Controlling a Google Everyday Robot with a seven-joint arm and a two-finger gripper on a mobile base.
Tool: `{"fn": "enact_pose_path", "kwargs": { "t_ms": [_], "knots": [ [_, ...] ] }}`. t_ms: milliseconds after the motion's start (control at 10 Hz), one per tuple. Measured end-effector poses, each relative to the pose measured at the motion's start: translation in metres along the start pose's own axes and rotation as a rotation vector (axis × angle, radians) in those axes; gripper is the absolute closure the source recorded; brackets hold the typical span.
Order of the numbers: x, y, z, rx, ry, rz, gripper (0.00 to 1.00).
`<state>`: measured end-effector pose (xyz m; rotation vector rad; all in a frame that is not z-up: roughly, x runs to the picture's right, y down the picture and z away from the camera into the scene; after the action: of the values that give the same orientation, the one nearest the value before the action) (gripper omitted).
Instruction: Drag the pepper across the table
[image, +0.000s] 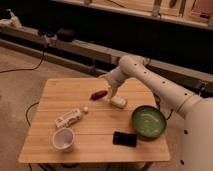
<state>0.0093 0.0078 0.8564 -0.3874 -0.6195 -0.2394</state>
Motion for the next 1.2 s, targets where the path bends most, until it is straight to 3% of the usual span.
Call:
{"fn": "enact_pose_path", "kwargs": {
  "t_ms": [100, 200, 600, 900, 1200],
  "knots": [
    [0.01, 0.006, 0.012, -0.03, -0.007, 0.047, 0.25],
    [0.013, 0.006, 0.014, -0.037, -0.009, 0.063, 0.25],
    [0.013, 0.007, 0.015, -0.04, -0.014, 0.064, 0.25],
    [0.025, 0.013, 0.038, -0.064, -0.065, 0.079, 0.25],
    [0.037, 0.009, 0.053, -0.076, -0.064, 0.074, 0.25]
  ]
}}
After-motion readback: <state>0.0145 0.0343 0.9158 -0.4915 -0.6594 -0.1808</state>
